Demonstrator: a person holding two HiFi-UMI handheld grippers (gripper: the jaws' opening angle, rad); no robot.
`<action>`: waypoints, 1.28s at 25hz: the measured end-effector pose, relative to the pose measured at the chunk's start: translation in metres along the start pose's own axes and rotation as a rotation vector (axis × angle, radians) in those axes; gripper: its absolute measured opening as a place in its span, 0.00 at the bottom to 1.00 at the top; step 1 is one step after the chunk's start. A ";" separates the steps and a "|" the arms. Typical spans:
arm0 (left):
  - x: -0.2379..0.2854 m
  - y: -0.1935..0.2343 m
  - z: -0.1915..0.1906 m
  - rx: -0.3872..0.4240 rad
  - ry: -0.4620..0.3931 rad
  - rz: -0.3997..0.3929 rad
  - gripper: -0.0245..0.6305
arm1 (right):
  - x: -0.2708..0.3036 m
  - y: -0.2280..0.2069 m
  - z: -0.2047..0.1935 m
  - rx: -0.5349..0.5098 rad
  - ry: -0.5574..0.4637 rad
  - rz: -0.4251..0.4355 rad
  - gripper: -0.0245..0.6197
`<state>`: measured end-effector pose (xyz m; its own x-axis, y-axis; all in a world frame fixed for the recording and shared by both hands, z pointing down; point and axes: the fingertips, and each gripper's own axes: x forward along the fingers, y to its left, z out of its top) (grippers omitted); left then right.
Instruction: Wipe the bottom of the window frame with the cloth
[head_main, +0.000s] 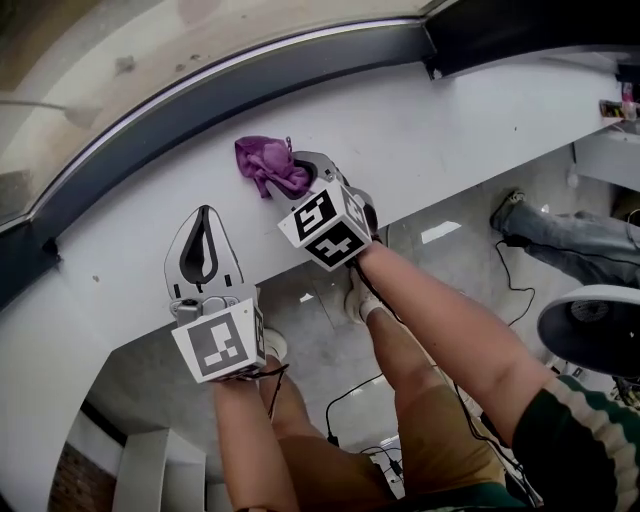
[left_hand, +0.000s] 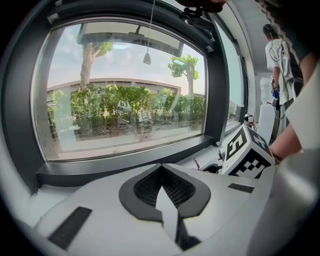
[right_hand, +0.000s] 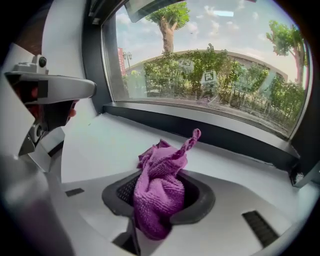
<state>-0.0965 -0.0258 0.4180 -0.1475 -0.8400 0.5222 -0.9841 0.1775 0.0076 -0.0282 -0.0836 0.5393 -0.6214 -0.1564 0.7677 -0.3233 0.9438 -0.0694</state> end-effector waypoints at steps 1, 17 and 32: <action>0.004 -0.007 0.003 0.001 0.007 -0.003 0.04 | -0.004 -0.008 -0.004 0.004 0.002 -0.007 0.27; 0.056 -0.130 0.035 0.080 -0.020 -0.150 0.05 | -0.066 -0.114 -0.069 0.074 0.026 -0.098 0.27; 0.095 -0.213 0.051 0.113 -0.010 -0.207 0.04 | -0.112 -0.197 -0.117 0.099 0.038 -0.160 0.27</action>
<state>0.0943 -0.1699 0.4229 0.0586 -0.8577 0.5108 -0.9982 -0.0576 0.0177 0.1891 -0.2180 0.5415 -0.5295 -0.2889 0.7976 -0.4852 0.8744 -0.0054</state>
